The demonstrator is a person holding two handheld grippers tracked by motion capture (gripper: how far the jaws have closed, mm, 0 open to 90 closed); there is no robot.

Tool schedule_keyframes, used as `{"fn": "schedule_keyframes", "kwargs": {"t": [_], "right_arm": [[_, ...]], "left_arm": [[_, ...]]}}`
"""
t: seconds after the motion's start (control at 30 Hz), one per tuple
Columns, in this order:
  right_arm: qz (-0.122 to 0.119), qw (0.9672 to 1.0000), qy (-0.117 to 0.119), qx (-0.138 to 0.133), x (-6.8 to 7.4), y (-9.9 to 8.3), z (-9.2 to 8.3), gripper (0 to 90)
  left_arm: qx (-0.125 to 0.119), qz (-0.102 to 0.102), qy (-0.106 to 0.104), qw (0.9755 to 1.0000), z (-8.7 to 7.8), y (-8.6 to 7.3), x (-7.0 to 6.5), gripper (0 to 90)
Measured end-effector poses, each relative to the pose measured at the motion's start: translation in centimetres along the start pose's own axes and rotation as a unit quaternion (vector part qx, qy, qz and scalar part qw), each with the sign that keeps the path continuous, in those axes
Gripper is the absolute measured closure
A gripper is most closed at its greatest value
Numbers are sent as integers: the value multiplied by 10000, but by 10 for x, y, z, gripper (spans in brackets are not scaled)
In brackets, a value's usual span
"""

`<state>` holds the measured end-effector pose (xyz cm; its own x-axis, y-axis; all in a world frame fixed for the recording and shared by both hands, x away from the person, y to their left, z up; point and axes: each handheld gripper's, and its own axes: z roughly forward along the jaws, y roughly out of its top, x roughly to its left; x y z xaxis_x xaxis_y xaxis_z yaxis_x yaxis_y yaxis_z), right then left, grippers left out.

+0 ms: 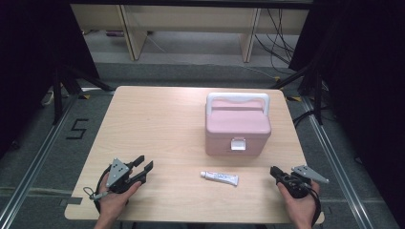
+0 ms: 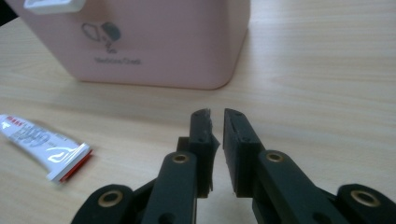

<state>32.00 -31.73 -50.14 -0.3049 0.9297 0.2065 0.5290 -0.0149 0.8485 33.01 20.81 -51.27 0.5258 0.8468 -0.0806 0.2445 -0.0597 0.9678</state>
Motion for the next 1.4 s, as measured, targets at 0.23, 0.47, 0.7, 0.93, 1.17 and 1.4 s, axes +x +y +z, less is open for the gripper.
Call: {"fn": "schedule_keyframes", "kwargs": {"t": [0.23, 0.47, 0.7, 0.93, 1.17, 1.4], "right_arm": [[25, 9990, -434, -34, -10, 28, -3, 900], [11, 9984, -537, -184, -19, 72, -1, 900], [-226, 9990, -382, -113, -28, 102, 20, 900], [-252, 9991, -195, 280, -28, 109, 50, 900], [-527, 9977, -83, 409, -26, 113, 68, 900], [-688, 9966, -128, 424, -21, 115, 72, 900]], "left_arm": [[224, 65, -239, 9994, 27, 23, -8, 897], [283, 314, -730, 9964, 77, 65, -33, 900], [479, 323, -916, 9941, 131, 82, -45, 900], [752, 398, -902, 9923, 161, 82, -54, 900], [942, 477, -894, 9904, 175, 78, -62, 900], [963, 635, -979, 9885, 178, 77, -70, 900]]}}
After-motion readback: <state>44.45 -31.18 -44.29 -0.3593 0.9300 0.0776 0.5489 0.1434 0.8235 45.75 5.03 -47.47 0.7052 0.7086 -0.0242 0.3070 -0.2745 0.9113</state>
